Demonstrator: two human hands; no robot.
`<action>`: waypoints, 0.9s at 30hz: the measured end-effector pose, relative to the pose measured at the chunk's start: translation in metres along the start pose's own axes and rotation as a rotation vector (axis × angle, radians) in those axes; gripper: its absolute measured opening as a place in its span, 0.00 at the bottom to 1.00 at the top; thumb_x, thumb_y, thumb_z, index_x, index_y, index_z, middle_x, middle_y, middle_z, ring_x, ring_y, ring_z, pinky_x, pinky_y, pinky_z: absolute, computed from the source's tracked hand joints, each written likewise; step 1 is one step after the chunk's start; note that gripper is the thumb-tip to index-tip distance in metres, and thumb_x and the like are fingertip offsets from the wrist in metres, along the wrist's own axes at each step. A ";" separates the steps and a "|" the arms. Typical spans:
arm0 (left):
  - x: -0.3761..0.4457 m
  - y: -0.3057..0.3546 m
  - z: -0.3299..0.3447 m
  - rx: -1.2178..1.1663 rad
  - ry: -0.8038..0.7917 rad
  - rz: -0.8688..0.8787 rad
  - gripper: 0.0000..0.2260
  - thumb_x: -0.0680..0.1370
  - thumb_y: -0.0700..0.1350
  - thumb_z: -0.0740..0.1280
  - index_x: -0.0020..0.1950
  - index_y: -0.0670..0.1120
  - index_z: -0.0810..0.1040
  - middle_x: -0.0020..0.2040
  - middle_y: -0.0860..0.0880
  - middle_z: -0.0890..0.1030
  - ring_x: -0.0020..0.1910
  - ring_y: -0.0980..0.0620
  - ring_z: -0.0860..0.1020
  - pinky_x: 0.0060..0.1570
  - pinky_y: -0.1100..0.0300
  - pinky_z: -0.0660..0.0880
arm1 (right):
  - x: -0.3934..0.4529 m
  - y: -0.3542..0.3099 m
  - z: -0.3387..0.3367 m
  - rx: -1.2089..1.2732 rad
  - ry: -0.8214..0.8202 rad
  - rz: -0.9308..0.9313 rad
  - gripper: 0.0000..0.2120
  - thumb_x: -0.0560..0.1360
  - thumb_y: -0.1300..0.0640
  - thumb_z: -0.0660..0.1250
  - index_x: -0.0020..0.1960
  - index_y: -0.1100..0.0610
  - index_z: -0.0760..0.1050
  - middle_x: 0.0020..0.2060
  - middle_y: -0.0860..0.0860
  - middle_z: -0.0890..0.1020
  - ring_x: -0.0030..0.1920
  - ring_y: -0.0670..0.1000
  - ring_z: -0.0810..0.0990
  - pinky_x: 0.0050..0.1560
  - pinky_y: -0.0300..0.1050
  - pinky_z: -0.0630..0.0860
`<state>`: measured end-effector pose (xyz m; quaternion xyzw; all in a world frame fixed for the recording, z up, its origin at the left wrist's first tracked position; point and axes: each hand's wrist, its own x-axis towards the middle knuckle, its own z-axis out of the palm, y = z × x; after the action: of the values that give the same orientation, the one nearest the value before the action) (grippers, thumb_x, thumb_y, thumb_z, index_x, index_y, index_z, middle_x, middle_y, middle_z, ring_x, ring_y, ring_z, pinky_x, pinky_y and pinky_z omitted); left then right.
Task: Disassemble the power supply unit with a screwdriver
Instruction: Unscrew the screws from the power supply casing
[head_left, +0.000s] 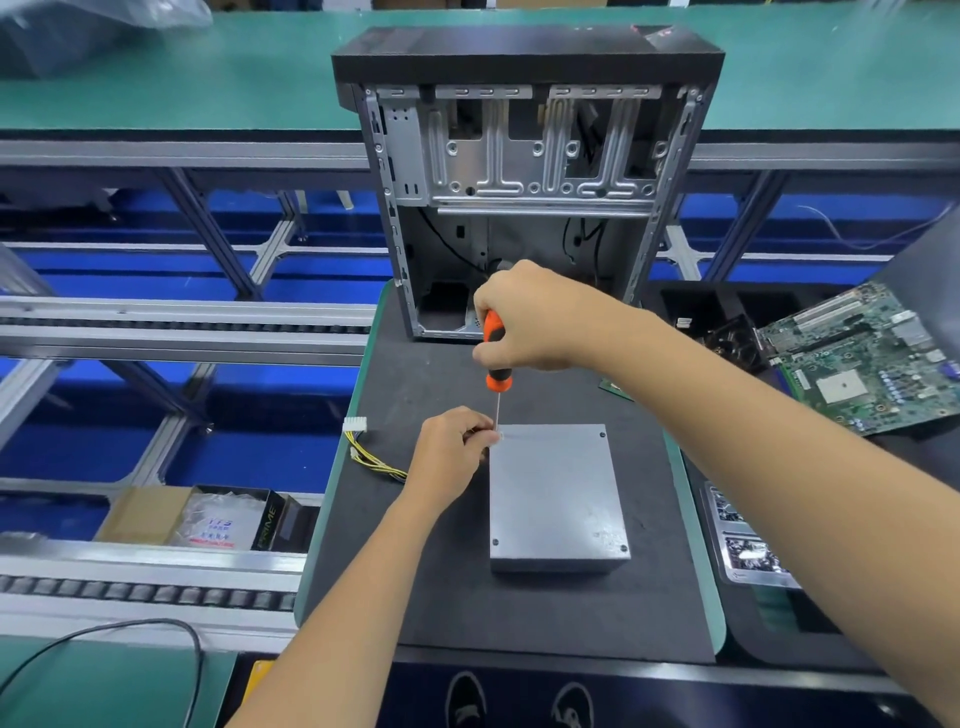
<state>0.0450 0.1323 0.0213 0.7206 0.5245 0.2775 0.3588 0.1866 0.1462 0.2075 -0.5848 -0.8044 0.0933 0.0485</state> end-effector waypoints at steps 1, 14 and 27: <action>0.000 0.000 0.000 0.012 0.010 0.014 0.04 0.76 0.42 0.70 0.48 0.44 0.83 0.41 0.51 0.82 0.33 0.57 0.77 0.37 0.69 0.73 | 0.000 0.000 0.000 0.005 -0.021 -0.005 0.10 0.70 0.55 0.68 0.44 0.62 0.75 0.39 0.59 0.80 0.34 0.55 0.73 0.33 0.46 0.71; -0.003 -0.001 0.001 0.046 0.065 0.077 0.04 0.74 0.42 0.72 0.46 0.43 0.84 0.40 0.52 0.82 0.34 0.57 0.77 0.40 0.64 0.75 | -0.007 0.009 -0.014 0.196 -0.243 -0.108 0.08 0.69 0.64 0.69 0.45 0.53 0.79 0.39 0.47 0.81 0.41 0.44 0.77 0.42 0.43 0.76; -0.002 -0.003 0.000 0.001 0.047 0.045 0.05 0.74 0.44 0.72 0.45 0.44 0.84 0.36 0.55 0.80 0.33 0.58 0.77 0.38 0.66 0.73 | 0.013 -0.017 -0.016 -0.146 -0.247 -0.062 0.16 0.80 0.50 0.60 0.37 0.57 0.66 0.32 0.51 0.71 0.32 0.52 0.71 0.29 0.45 0.63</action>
<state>0.0426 0.1306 0.0186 0.7257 0.5166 0.3021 0.3393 0.1694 0.1544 0.2262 -0.5456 -0.8266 0.1040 -0.0906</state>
